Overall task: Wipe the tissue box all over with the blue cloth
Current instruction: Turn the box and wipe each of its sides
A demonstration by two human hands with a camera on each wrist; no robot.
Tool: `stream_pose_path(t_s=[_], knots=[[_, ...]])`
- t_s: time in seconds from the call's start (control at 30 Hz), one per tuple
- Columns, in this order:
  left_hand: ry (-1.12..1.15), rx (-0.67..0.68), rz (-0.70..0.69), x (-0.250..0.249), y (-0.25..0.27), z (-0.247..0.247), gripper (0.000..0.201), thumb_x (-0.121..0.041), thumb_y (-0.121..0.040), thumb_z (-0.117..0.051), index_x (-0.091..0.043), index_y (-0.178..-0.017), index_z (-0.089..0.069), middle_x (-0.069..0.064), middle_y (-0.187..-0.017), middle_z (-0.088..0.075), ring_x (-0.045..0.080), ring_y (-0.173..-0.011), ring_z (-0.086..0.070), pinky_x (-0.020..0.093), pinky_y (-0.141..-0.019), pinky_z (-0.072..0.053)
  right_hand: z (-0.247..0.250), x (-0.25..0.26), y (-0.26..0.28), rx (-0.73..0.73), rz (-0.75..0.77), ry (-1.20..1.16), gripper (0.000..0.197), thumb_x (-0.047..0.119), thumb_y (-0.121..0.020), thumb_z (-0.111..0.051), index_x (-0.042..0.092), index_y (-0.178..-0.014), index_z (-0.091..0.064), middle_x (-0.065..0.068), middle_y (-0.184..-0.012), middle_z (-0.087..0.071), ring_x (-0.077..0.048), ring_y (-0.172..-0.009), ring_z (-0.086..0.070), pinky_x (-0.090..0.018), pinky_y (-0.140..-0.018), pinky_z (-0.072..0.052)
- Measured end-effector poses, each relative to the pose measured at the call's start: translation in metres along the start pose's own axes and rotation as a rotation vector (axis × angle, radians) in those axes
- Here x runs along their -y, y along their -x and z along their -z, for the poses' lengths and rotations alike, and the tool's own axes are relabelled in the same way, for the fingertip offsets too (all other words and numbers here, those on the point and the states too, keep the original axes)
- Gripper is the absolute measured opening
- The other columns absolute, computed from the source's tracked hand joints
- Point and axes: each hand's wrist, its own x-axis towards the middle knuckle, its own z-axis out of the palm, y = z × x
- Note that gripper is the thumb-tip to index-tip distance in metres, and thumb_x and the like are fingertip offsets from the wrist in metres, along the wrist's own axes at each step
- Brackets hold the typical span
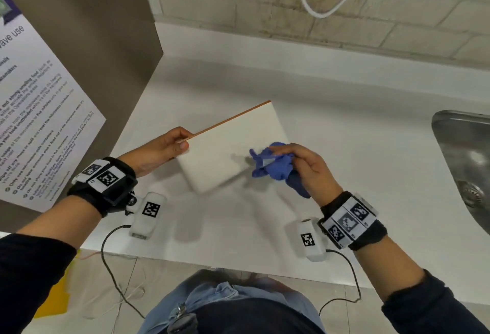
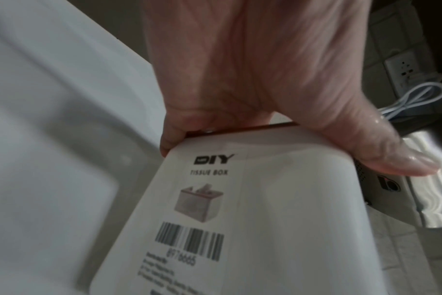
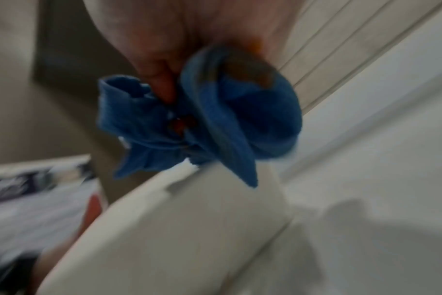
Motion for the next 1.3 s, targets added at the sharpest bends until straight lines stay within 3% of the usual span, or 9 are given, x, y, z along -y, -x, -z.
stream_pose_path(t_s=[0.1, 0.3, 0.43, 0.5, 0.57, 0.73, 1.03, 1.17, 1.3], knots=[[-0.005, 0.003, -0.003, 0.0, 0.002, 0.0, 0.079, -0.079, -0.042, -0.069, -0.024, -0.097, -0.053, -0.008, -0.093, -0.062, 0.004, -0.087, -0.056, 0.026, -0.084, -0.041, 0.026, 0.024, 0.003, -0.142, 0.13, 0.02, 0.034, 0.016, -0.083, -0.036, 0.031, -0.091, -0.066, 0.02, -0.106, -0.065, -0.005, -0.108, -0.057, -0.019, -0.094, -0.042], [-0.027, -0.001, -0.027, -0.006, 0.007, -0.007, 0.081, -0.079, -0.042, -0.068, -0.023, -0.099, -0.051, -0.026, -0.088, -0.067, -0.007, -0.085, -0.059, 0.012, -0.076, -0.045, 0.025, 0.05, -0.005, -0.268, 0.169, -0.189, 0.026, -0.022, -0.077, -0.051, 0.003, -0.081, -0.054, -0.009, -0.102, -0.06, -0.023, -0.081, -0.068, -0.03, -0.07, -0.053], [-0.01, 0.0, -0.061, -0.012, 0.01, -0.013, 0.084, -0.076, -0.043, -0.071, -0.019, -0.102, -0.05, -0.018, -0.109, -0.064, -0.011, -0.095, -0.058, 0.006, -0.077, -0.044, -0.001, 0.045, -0.025, -0.314, -0.026, -0.847, 0.025, 0.015, -0.085, -0.04, 0.013, -0.07, -0.06, -0.005, -0.08, -0.064, -0.026, -0.076, -0.062, -0.034, -0.078, -0.05], [0.004, 0.007, -0.065, -0.014, 0.012, -0.014, 0.083, -0.074, -0.043, -0.071, -0.019, -0.101, -0.05, -0.014, -0.121, -0.055, -0.012, -0.099, -0.057, 0.006, -0.079, -0.043, -0.02, 0.036, -0.032, -0.341, 0.019, -0.583, 0.019, 0.028, -0.084, -0.05, 0.013, -0.074, -0.054, -0.002, -0.07, -0.058, -0.029, -0.066, -0.057, -0.041, -0.078, -0.048], [0.012, 0.02, -0.064, -0.015, 0.013, -0.014, 0.081, -0.074, -0.043, -0.071, -0.021, -0.101, -0.05, -0.012, -0.125, -0.052, -0.013, -0.1, -0.057, 0.006, -0.08, -0.043, -0.029, 0.016, -0.03, -0.45, 0.132, -0.114, 0.012, 0.029, -0.079, -0.06, 0.018, -0.079, -0.055, 0.004, -0.095, -0.058, -0.021, -0.091, -0.059, -0.047, -0.093, -0.043], [0.021, 0.024, -0.061, -0.012, 0.012, -0.013, 0.081, -0.071, -0.043, -0.074, -0.019, -0.099, -0.049, -0.009, -0.13, -0.05, -0.012, -0.104, -0.056, 0.006, -0.081, -0.043, -0.023, -0.022, -0.029, -0.31, 0.241, 0.396, 0.053, 0.004, -0.086, -0.054, 0.025, -0.132, -0.04, 0.022, -0.13, -0.041, -0.009, -0.133, -0.033, -0.047, -0.112, 0.013], [0.015, -0.022, -0.065, -0.011, 0.011, -0.017, 0.078, -0.072, -0.046, -0.072, -0.019, -0.097, -0.048, -0.028, -0.092, -0.069, -0.01, -0.086, -0.059, 0.006, -0.073, -0.043, -0.093, -0.006, -0.02, 0.086, 0.382, 0.552, 0.045, -0.001, -0.076, -0.056, 0.02, -0.115, -0.052, -0.014, -0.14, -0.042, -0.026, -0.141, -0.016, -0.051, -0.11, 0.005], [0.002, 0.008, -0.058, -0.009, 0.009, -0.01, 0.079, -0.073, -0.045, -0.072, -0.02, -0.1, -0.051, -0.017, -0.119, -0.061, -0.003, -0.108, -0.057, 0.015, -0.088, -0.044, -0.107, -0.013, -0.008, 0.458, 0.533, 0.644, 0.035, 0.008, -0.074, -0.053, 0.014, -0.107, -0.062, -0.011, -0.135, -0.051, -0.028, -0.14, -0.023, -0.056, -0.111, 0.001], [0.014, 0.044, -0.051, -0.007, 0.006, -0.007, 0.079, -0.068, -0.04, -0.078, -0.021, -0.097, -0.052, -0.008, -0.131, -0.05, 0.003, -0.117, -0.052, 0.017, -0.09, -0.044, -0.063, -0.023, -0.006, 0.341, 0.514, 0.688, 0.025, 0.01, -0.074, -0.051, 0.02, -0.094, -0.064, -0.009, -0.12, -0.062, -0.024, -0.131, -0.038, -0.045, -0.112, 0.0]])
